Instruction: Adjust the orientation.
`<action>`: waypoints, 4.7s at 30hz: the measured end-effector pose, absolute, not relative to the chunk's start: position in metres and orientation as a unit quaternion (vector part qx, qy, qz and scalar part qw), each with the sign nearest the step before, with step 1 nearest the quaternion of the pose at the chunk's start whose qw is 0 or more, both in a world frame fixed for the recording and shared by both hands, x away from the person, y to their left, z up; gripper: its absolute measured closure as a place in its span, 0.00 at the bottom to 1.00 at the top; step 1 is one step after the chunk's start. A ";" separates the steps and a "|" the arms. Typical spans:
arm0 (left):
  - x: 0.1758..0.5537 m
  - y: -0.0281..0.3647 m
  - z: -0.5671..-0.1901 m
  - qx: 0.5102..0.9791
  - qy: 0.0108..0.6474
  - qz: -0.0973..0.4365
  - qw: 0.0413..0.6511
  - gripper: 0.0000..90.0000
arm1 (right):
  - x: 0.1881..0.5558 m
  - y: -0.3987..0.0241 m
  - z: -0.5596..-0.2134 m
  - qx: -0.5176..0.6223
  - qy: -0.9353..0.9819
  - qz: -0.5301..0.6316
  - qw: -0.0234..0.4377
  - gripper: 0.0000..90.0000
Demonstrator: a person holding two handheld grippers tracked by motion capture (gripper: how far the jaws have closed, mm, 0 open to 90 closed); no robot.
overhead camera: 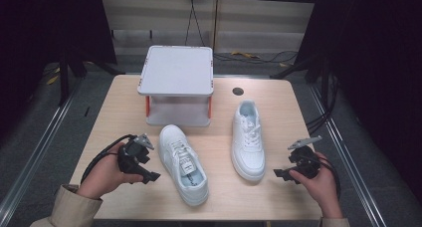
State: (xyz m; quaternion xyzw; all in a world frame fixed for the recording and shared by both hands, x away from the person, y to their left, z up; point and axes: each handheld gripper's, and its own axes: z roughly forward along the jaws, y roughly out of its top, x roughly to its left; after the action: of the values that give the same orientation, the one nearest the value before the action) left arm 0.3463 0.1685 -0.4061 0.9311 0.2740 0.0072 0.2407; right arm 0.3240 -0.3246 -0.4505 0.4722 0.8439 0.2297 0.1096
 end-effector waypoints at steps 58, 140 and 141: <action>0.336 0.030 -0.385 0.967 0.159 -0.076 0.182 0.38 | 0.324 -0.325 -0.454 0.470 0.844 0.239 0.098 0.20; 0.422 0.112 -0.429 0.975 0.194 0.032 0.103 0.69 | 0.326 -0.312 -0.442 0.442 0.853 0.251 0.114 0.21; 0.422 0.112 -0.428 0.977 0.187 0.038 0.098 0.69 | 0.327 -0.312 -0.441 0.441 0.854 0.252 0.115 0.21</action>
State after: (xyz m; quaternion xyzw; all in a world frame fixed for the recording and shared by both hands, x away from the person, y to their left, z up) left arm 0.4217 0.1120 -0.4276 0.9767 0.1873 0.0383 0.0976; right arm 0.3271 -0.3117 -0.4411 0.4411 0.8537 0.2519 0.1147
